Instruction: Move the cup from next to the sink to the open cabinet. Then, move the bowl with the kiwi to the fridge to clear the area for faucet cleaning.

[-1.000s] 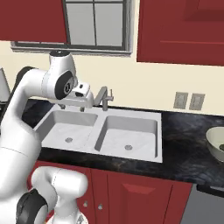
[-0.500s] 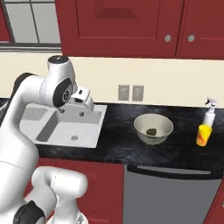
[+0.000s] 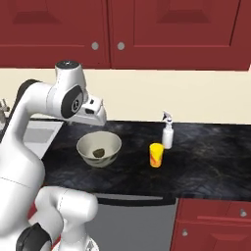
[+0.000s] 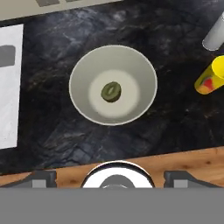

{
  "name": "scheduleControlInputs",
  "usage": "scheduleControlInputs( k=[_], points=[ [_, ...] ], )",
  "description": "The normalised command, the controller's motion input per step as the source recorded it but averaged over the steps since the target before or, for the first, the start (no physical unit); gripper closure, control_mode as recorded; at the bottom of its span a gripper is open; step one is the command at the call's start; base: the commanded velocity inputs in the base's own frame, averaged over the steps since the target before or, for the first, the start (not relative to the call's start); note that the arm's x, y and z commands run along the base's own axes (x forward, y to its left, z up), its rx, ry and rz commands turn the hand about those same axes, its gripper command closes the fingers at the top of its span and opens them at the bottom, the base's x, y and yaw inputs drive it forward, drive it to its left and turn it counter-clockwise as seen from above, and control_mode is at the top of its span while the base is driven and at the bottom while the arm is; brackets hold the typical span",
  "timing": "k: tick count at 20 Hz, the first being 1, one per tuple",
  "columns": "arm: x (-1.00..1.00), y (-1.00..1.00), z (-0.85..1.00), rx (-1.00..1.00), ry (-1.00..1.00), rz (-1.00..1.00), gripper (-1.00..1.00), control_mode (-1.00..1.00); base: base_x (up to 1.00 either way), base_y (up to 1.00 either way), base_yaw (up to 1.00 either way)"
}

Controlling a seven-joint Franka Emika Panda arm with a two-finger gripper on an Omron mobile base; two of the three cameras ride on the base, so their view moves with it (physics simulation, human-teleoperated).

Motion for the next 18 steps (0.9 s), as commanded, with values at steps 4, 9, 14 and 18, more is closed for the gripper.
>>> scheduleControlInputs(
  k=[4, 9, 14, 18],
  points=[
    [0.73, -0.58, -0.56, 0.02, 0.04, 0.00, -1.00, -1.00, 0.00, 0.00, 0.00],
    [0.70, -0.17, -0.84, 0.01, 0.24, 0.00, -1.00, -1.00, 0.00, 0.00, 0.00],
    [0.60, -0.39, -0.79, 0.08, 0.20, -0.03, -1.00, -1.00, 0.00, 0.00, 0.00],
    [0.53, -0.09, -0.79, 0.01, 0.03, -0.01, -1.00, -1.00, 0.00, 0.00, 0.00]
  ],
)
